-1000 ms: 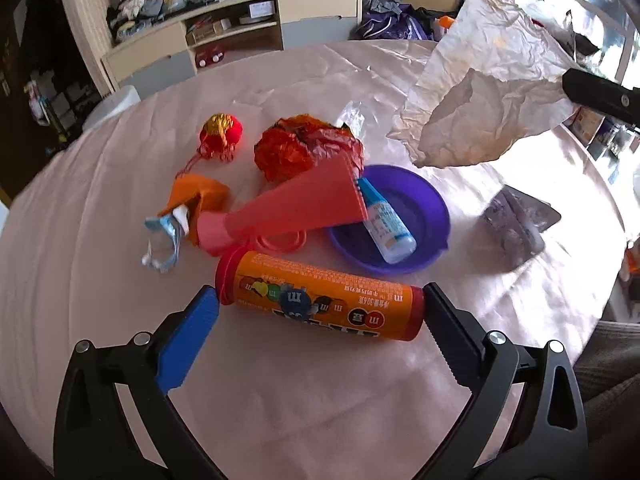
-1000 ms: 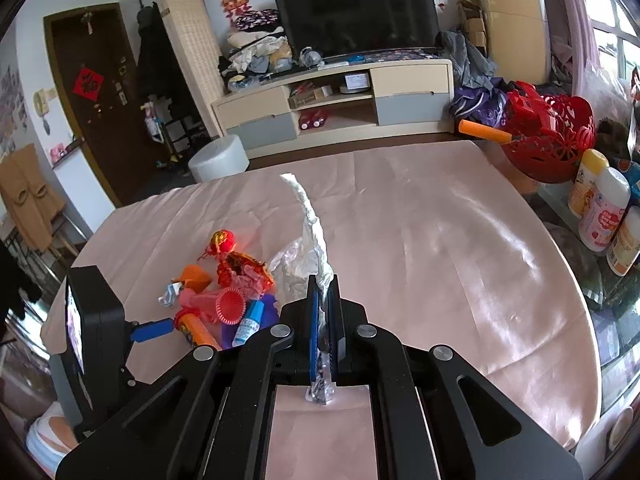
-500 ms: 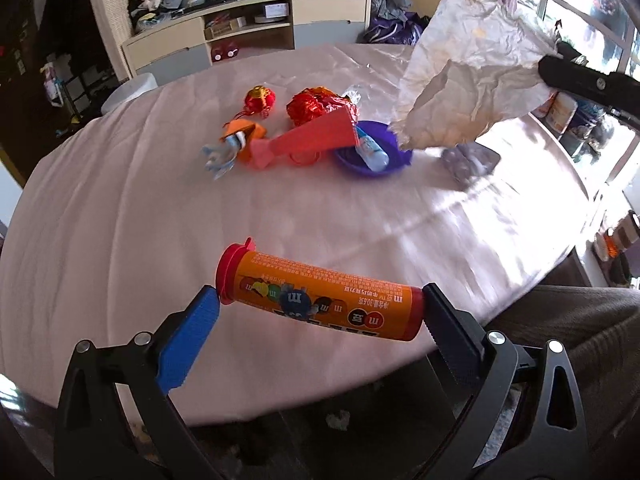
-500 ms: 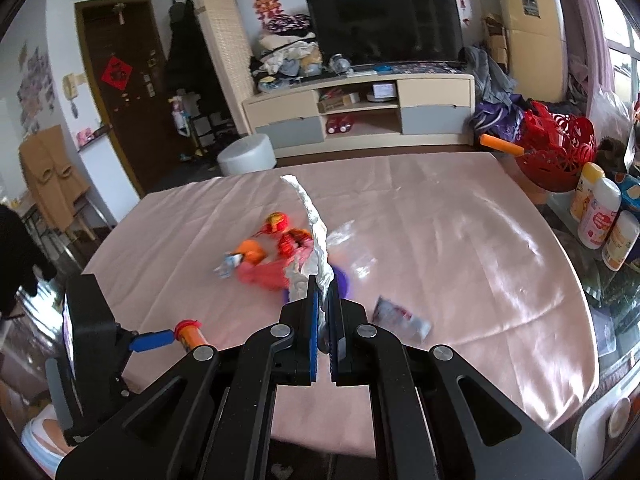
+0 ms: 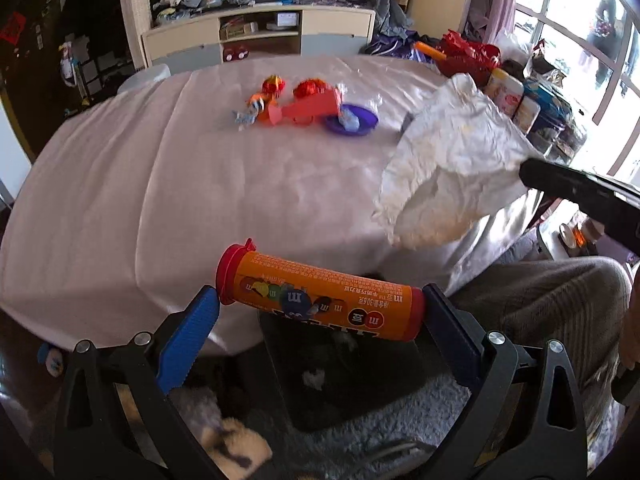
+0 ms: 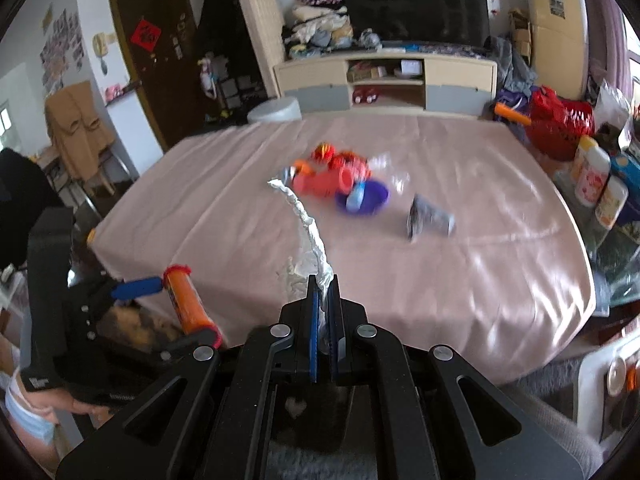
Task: Collect trash
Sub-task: 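Lower the tube into the bin with the left tool while the right tool drops the foil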
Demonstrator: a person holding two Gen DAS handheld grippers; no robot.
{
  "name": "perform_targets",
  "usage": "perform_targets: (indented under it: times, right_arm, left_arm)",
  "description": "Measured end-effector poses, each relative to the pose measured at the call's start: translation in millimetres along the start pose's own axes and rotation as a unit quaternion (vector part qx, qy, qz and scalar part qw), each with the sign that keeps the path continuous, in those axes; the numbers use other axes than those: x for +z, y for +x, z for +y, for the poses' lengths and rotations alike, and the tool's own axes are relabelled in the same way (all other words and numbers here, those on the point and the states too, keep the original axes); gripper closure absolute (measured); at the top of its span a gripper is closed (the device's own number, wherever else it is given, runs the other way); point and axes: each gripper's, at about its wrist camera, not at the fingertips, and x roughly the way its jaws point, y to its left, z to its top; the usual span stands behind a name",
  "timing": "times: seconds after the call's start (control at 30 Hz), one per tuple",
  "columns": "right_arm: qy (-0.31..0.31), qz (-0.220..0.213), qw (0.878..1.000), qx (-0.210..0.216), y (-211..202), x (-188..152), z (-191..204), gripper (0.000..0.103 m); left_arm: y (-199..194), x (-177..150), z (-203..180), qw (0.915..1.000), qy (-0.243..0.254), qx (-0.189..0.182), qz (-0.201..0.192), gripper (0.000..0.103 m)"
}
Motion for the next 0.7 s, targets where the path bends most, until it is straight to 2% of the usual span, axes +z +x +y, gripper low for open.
perform_targets:
  times: [0.2,0.33,0.6,0.7]
  right_arm:
    - [0.0,0.053,0.999,0.007,11,-41,6,0.097]
    - [0.016,0.099,0.995,0.012,38,-63,5,0.097]
    - [0.051,0.169,0.984,0.007,98,-86,1,0.097]
    - [0.06,0.185,0.981,0.001,116,-91,-1,0.097]
  left_arm:
    - [14,-34,-1,0.9992,-0.012,-0.009,0.037,0.008]
    - [32,-50,2,0.9974,-0.027,-0.015,0.065,0.008]
    - [73,-71,11,0.9907,-0.069,-0.038,0.112,0.008]
    - [87,-74,8,0.9893,-0.067,-0.05,0.12,0.008]
